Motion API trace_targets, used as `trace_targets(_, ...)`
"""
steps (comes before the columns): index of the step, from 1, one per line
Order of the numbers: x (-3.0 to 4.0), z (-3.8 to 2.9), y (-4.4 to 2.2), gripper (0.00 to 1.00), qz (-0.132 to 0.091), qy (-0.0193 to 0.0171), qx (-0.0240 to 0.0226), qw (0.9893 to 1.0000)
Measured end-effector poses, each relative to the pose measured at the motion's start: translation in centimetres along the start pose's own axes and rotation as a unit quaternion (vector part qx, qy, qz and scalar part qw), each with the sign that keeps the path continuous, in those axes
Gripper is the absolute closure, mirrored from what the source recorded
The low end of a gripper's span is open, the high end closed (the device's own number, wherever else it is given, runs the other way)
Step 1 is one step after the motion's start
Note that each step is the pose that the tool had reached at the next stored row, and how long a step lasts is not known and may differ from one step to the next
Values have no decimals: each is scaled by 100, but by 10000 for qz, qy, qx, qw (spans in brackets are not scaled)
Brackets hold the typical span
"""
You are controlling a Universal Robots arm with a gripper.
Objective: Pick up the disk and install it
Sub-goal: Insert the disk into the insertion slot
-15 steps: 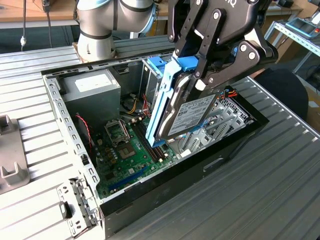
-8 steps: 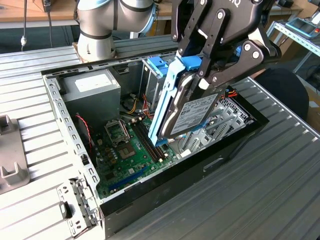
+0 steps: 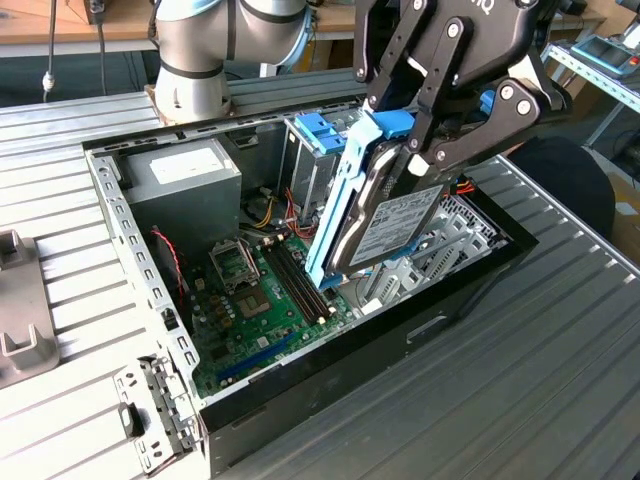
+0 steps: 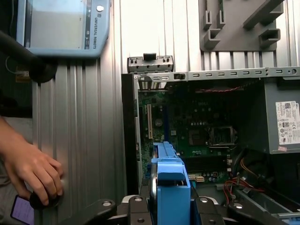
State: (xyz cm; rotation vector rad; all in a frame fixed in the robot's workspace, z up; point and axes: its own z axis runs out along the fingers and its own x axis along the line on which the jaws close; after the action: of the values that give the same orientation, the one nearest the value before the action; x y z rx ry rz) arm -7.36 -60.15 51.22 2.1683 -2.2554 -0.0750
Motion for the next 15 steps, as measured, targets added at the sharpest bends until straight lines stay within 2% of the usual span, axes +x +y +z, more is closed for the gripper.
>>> trace_targets(15, -4, -3, -93, 63, 0, 0, 0, 10000)
